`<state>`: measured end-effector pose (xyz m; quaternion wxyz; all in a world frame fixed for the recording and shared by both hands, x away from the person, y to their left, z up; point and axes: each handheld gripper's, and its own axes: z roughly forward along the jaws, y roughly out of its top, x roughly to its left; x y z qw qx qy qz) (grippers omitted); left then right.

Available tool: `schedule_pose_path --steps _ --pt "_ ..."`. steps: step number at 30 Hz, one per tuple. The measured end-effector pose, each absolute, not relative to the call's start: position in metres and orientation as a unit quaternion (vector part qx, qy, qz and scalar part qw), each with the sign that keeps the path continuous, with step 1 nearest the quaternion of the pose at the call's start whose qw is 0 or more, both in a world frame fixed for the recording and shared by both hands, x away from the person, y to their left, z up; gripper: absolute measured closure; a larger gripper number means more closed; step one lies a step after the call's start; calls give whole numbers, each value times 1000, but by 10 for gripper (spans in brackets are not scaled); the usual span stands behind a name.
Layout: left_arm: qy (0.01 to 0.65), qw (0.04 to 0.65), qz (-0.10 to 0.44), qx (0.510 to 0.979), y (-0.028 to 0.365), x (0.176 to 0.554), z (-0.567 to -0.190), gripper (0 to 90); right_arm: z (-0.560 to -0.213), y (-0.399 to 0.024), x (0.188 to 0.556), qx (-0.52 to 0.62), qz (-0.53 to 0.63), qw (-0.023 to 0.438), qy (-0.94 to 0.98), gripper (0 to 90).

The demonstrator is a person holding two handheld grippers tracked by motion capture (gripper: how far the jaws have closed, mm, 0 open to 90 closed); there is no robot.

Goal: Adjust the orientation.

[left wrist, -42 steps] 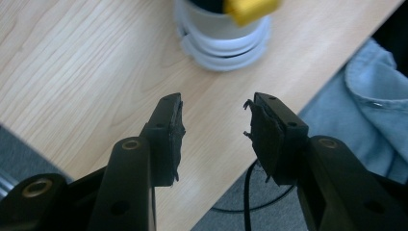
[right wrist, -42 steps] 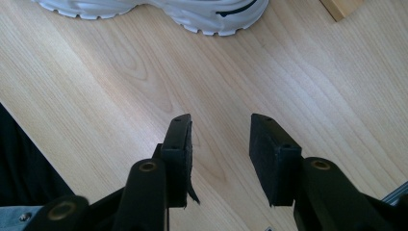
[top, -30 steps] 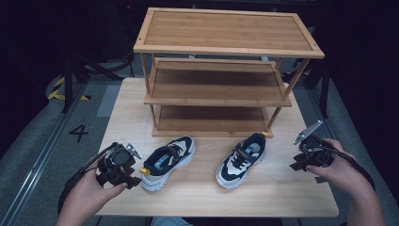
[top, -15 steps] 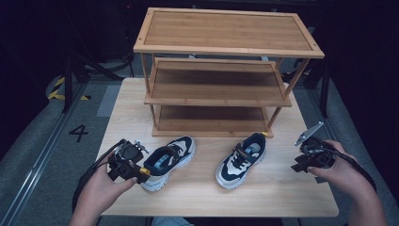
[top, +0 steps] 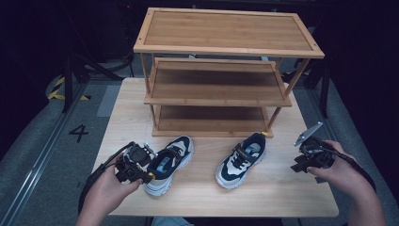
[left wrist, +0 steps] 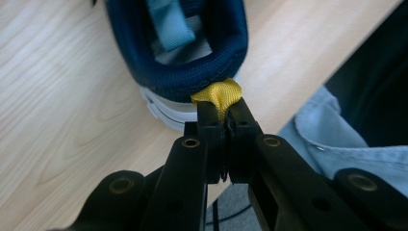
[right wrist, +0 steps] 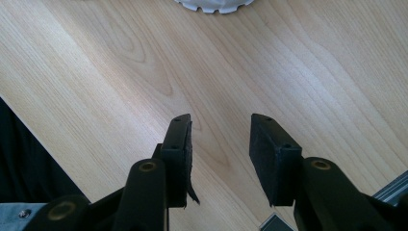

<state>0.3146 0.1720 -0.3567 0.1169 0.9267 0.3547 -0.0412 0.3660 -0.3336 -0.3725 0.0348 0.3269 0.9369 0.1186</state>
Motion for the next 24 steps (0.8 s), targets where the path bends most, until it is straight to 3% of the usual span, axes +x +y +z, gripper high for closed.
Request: schedule_pose_path --steps 16,24 --pt "232 123 -79 962 101 309 -358 854 -375 -332 367 323 114 30 939 605" --pt "229 133 -80 961 107 300 -349 637 -377 -334 367 326 111 27 938 602"
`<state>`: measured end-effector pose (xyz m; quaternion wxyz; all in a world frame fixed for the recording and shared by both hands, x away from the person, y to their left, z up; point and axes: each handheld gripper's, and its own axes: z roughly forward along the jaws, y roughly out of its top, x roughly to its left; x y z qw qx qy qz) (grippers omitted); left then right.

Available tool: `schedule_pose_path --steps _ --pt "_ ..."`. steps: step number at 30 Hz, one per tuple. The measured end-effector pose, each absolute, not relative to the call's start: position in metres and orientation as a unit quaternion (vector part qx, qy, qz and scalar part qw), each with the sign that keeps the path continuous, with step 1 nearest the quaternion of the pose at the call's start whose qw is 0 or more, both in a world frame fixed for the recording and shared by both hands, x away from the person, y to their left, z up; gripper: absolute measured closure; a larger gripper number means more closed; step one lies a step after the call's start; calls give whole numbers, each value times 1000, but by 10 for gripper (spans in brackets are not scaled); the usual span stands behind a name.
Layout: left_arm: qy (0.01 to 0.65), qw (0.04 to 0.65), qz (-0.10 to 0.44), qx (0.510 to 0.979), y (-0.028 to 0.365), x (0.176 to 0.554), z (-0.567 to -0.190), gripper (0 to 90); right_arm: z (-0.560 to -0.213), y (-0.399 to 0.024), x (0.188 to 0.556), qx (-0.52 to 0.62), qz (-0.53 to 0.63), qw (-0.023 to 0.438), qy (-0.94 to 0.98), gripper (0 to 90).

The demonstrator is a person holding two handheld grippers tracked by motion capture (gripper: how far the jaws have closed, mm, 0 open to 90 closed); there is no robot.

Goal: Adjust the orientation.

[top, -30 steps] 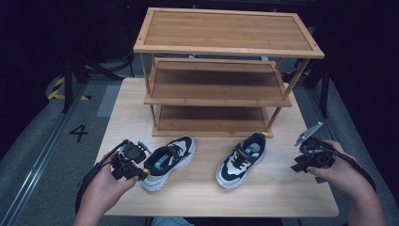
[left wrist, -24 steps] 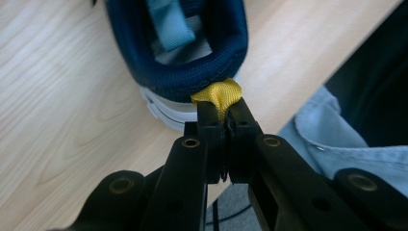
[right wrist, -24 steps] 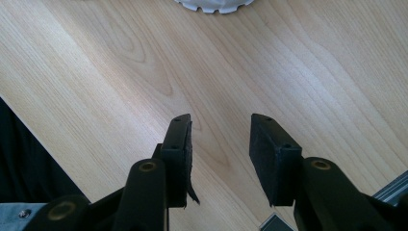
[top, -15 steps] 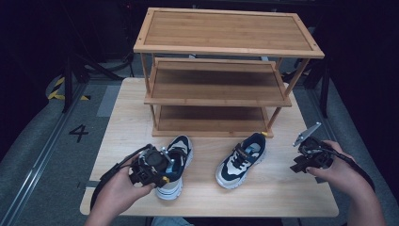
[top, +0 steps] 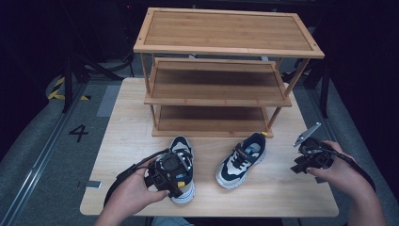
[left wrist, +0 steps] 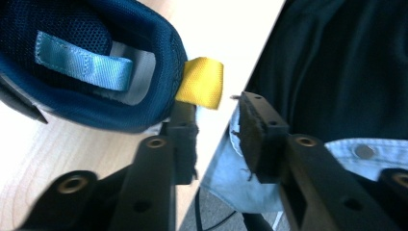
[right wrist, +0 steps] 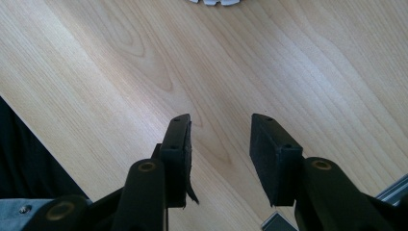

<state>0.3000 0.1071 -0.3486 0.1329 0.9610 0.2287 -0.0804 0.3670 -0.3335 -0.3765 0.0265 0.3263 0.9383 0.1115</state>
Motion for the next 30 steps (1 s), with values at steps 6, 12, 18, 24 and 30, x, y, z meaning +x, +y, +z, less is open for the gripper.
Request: schedule_pose_path --steps 6,12,18,24,30 --pt "226 168 -33 959 110 297 -326 512 -377 -332 366 325 113 25 939 601" --pt "221 159 -28 962 96 309 -335 466 -380 -330 368 323 108 21 940 600" --pt "211 152 -55 964 88 327 -352 487 -380 -332 367 324 108 22 940 599" --pt "204 122 -84 968 83 331 -382 522 -379 -334 366 328 107 25 938 595" --pt "176 111 -82 975 80 330 -390 703 -380 -331 367 323 105 24 940 592"
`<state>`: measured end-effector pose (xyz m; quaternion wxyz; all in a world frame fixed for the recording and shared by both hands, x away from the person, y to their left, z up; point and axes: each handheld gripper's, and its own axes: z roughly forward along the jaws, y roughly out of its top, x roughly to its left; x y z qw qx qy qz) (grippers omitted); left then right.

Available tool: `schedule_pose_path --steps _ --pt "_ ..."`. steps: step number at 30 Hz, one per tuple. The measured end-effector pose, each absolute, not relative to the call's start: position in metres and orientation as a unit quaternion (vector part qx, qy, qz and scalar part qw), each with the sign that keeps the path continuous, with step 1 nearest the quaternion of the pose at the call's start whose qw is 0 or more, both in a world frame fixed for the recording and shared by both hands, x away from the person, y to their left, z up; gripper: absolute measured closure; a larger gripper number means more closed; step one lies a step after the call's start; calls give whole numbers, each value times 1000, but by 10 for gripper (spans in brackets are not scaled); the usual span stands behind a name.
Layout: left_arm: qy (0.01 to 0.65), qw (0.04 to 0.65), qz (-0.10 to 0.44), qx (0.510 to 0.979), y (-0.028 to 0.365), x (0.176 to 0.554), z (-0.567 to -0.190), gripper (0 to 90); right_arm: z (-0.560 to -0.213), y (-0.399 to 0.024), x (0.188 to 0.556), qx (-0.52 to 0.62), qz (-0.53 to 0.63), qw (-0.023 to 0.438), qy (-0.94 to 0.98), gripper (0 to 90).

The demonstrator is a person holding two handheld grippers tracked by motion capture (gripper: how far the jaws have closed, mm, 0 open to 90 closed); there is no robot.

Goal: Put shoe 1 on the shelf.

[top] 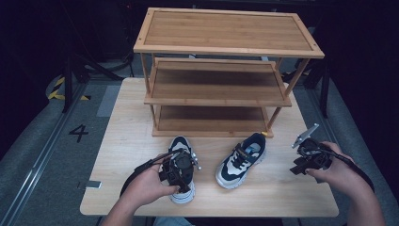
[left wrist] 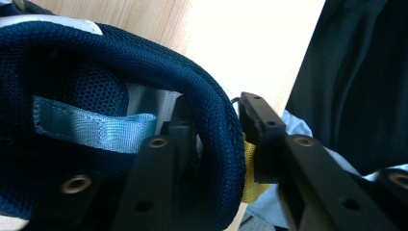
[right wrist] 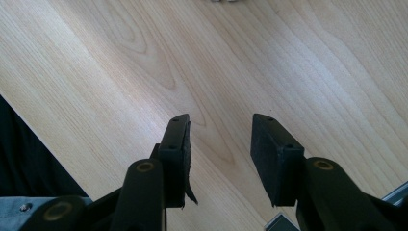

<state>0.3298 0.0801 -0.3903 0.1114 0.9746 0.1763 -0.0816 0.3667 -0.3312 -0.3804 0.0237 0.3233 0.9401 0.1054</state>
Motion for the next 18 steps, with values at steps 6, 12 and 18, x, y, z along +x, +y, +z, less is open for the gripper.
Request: schedule_pose_path --steps 6,12,18 --pt "183 109 -81 974 78 329 -389 726 -381 -332 368 323 107 22 940 592" --pt "177 126 -89 972 73 318 -368 730 -380 -333 367 327 108 23 938 595" --pt "167 129 -77 974 66 308 -348 729 -381 -333 367 329 104 27 938 588"
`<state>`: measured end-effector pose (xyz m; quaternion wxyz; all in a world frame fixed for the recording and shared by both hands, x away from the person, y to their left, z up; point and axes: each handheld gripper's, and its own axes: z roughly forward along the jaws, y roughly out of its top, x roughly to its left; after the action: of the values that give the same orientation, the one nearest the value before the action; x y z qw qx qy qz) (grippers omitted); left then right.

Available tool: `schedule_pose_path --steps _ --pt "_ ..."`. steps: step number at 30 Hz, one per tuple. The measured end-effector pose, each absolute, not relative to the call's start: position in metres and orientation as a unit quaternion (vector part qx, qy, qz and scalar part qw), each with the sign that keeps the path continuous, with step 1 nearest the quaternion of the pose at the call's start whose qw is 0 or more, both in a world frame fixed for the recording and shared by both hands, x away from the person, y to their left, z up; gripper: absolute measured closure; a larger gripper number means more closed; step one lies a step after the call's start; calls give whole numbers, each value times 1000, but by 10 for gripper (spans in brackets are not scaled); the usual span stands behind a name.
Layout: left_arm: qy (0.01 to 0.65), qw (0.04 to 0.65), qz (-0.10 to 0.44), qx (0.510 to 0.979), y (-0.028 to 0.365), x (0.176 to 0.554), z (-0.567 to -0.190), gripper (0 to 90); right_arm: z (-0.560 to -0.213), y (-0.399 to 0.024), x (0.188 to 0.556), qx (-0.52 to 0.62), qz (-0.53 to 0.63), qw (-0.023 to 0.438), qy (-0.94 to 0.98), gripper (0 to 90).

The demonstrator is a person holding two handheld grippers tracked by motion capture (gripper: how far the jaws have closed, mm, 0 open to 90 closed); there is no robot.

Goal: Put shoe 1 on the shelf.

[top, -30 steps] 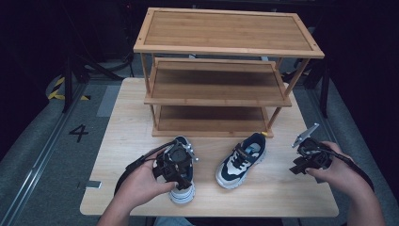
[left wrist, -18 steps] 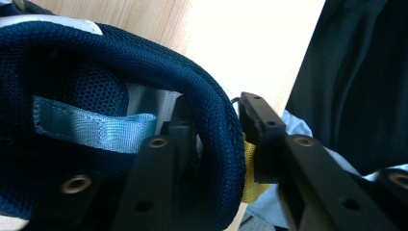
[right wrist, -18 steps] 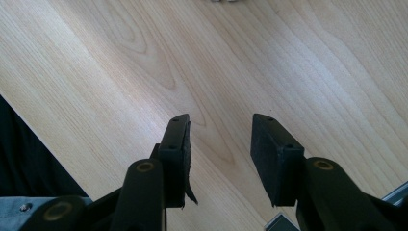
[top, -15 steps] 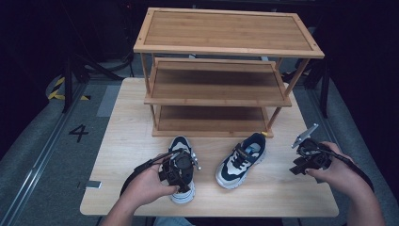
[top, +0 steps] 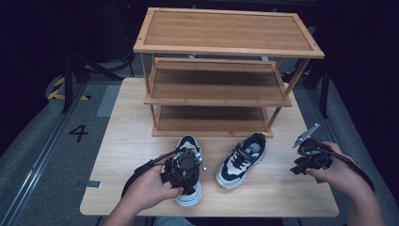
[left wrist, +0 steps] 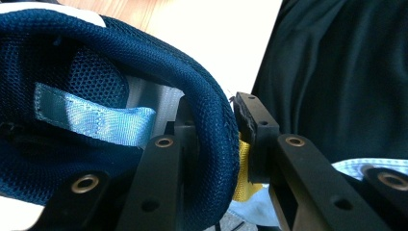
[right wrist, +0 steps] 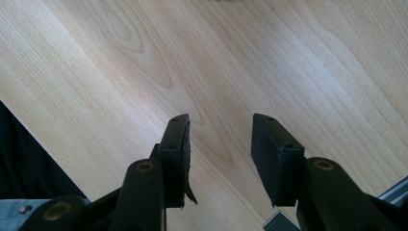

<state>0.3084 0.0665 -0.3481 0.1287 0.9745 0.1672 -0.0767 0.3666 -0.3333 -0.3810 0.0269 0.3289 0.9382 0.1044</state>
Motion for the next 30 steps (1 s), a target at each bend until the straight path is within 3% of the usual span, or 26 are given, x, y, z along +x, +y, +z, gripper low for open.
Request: schedule_pose_path --steps 19,30 --pt "154 118 -33 980 50 297 -293 729 -384 -339 360 339 105 20 935 594" --pt "115 119 -15 986 37 296 -262 727 -386 -340 354 340 102 16 935 595"
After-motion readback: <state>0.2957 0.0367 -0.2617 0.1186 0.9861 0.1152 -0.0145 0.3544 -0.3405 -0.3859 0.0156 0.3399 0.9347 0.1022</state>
